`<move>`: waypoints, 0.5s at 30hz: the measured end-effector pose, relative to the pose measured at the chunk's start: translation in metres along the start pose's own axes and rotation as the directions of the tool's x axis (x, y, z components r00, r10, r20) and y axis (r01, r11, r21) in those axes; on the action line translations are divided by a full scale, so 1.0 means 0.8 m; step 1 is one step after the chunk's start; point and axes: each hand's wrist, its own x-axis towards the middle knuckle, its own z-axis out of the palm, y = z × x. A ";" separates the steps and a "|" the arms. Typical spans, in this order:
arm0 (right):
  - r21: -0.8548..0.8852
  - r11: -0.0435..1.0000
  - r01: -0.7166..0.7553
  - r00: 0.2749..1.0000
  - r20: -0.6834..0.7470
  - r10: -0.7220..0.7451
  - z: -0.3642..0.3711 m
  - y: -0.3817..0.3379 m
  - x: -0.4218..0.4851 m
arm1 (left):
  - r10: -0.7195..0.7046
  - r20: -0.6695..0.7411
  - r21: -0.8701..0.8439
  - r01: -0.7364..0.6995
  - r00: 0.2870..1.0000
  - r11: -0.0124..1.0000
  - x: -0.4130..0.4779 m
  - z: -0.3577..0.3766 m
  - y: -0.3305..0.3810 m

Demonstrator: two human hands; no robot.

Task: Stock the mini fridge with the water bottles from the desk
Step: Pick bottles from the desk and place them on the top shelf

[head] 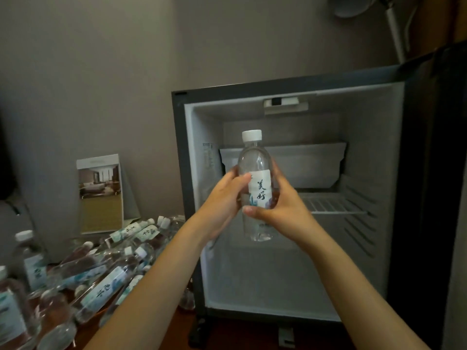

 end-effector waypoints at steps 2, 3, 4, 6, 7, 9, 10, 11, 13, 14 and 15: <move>-0.086 0.996 0.000 0.998 -0.062 -0.006 0.003 0.009 0.023 | 0.000 -0.046 0.075 0.004 0.999 0.997 0.017 -0.004 0.001; -0.107 0.994 -0.005 0.996 -0.092 -0.005 0.006 0.014 0.035 | 0.003 -0.065 0.095 0.003 0.998 0.995 0.024 -0.007 0.001; -0.115 0.993 -0.012 0.993 -0.121 -0.002 0.008 0.019 0.047 | 0.010 -0.079 0.116 -0.001 0.997 0.993 0.032 -0.010 0.000; -0.129 0.991 -0.029 0.985 -0.171 0.006 0.014 0.028 0.067 | 0.026 -0.096 0.168 -0.009 0.995 0.986 0.044 -0.016 0.000; -0.127 0.992 -0.021 0.983 -0.182 -0.003 0.016 0.031 0.075 | 0.033 -0.098 0.185 -0.015 0.995 0.983 0.050 -0.019 0.000; -0.089 0.996 0.014 0.982 -0.185 -0.030 0.021 0.038 0.087 | 0.053 -0.100 0.208 -0.031 0.994 0.978 0.059 -0.023 -0.001; -0.074 0.997 0.018 0.983 -0.182 -0.032 0.023 0.041 0.091 | 0.061 -0.108 0.225 -0.035 0.992 0.974 0.063 -0.024 -0.001; -0.068 0.998 0.015 0.983 -0.181 -0.027 0.025 0.045 0.094 | 0.061 -0.122 0.241 -0.031 0.991 0.970 0.067 -0.024 -0.003; -0.080 0.997 0.001 0.980 -0.196 -0.017 0.028 0.052 0.101 | 0.061 -0.158 0.258 -0.018 0.986 0.966 0.074 -0.026 -0.009; -0.091 0.996 -0.007 0.979 -0.203 -0.012 0.028 0.054 0.105 | 0.066 -0.173 0.263 -0.019 0.983 0.965 0.076 -0.027 -0.014; -0.102 0.995 -0.014 0.979 -0.202 -0.007 0.029 0.057 0.108 | 0.071 -0.183 0.262 -0.021 0.980 0.965 0.079 -0.028 -0.018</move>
